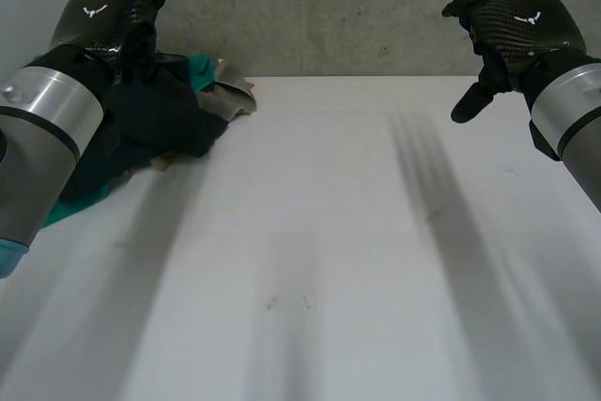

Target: Fold the laundry.

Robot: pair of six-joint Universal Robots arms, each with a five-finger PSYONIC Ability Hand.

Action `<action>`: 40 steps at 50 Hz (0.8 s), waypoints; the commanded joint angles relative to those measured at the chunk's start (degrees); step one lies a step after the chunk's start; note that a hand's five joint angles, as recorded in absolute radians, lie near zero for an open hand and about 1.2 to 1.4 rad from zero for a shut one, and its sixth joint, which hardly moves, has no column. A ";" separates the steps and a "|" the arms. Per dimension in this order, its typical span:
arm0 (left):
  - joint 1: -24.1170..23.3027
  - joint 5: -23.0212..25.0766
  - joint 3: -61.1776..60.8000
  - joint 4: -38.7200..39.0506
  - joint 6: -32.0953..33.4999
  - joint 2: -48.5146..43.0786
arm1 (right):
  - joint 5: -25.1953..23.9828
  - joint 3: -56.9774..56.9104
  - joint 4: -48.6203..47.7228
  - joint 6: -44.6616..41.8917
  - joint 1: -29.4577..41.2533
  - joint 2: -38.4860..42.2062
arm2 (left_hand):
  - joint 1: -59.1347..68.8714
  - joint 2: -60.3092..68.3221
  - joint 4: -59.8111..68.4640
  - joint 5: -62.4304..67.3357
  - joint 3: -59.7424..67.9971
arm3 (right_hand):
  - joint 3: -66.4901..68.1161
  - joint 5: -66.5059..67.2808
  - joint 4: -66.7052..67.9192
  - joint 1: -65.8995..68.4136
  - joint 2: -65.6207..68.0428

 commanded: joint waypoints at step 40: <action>15.29 0.63 30.84 23.04 37.15 -52.77 | -0.13 1.52 0.09 -1.23 -0.47 2.42 | 11.83 11.94 8.14 11.45 11.79 | -2.12 -3.35 -3.26 -1.28 -2.59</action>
